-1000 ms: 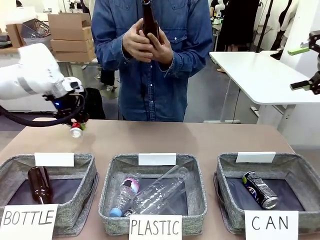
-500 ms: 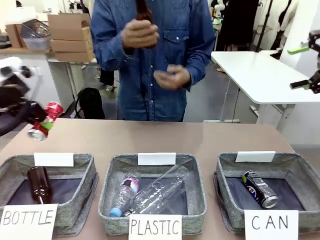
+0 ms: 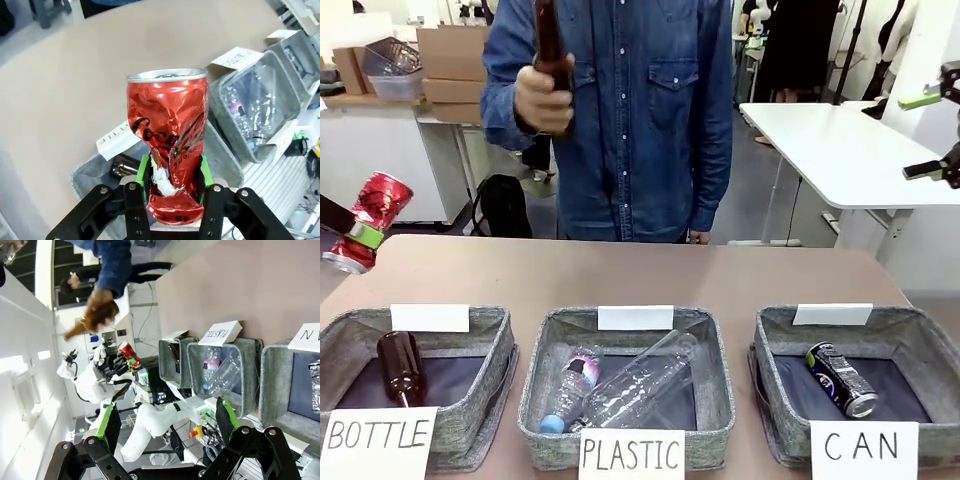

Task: Sort the can waste into the basket.
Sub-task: Pick up the can waste from the table and place it in the right Fabric basket.

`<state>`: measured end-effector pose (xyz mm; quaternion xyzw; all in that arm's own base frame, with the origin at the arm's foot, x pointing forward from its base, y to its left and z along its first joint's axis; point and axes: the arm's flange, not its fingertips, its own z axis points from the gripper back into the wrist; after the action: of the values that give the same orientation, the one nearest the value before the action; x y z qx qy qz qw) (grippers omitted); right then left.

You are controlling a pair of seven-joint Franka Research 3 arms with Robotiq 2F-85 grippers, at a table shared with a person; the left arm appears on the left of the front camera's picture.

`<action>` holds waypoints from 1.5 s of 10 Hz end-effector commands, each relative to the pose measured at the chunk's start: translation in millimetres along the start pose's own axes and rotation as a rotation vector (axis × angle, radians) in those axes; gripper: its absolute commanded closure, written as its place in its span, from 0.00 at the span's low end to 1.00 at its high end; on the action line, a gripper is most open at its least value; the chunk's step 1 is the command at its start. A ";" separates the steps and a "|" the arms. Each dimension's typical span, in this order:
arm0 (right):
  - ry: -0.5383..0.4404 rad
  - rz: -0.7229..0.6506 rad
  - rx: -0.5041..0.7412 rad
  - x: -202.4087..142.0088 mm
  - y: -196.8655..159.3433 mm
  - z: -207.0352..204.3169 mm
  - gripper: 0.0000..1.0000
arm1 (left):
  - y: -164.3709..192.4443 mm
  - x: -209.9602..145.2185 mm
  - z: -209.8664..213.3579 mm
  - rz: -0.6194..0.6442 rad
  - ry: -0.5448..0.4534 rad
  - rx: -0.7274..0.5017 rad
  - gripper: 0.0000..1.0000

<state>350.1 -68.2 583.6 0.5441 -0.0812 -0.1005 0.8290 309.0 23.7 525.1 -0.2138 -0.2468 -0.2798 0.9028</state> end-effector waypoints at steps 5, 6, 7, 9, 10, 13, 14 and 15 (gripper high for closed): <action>0.007 0.020 -0.003 0.9 -0.4 1.8 0.00 | 37.2 -28.9 94.2 0.093 -0.134 0.237 0.57; 0.007 0.020 -0.003 0.9 -0.4 1.8 0.00 | 52.8 -68.3 170.9 0.275 -0.250 0.420 0.57; 0.007 0.020 -0.003 0.9 -0.4 1.8 0.00 | 57.3 -104.1 213.4 0.377 -0.310 0.492 0.57; 0.007 0.020 -0.003 0.9 -0.4 1.8 0.00 | 50.5 -162.6 255.9 0.409 -0.390 0.458 0.57; 0.007 0.020 -0.003 0.9 -0.4 1.8 0.00 | 43.6 -181.5 266.1 0.432 -0.467 0.464 0.57; 0.007 0.020 -0.003 0.9 -0.4 1.8 0.00 | 39.2 -166.7 254.6 0.360 -0.443 0.445 0.57; 0.007 0.020 -0.003 0.9 -0.4 1.8 0.00 | 35.6 -154.5 250.8 0.306 -0.427 0.435 0.57; 0.007 0.020 -0.003 0.9 -0.4 1.8 0.00 | 24.8 -124.8 234.1 0.195 -0.364 0.407 0.57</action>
<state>350.1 -68.3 583.5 0.5440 -0.0811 -0.1005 0.8291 150.0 232.1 624.9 -0.1093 -0.4377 -0.0528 0.8909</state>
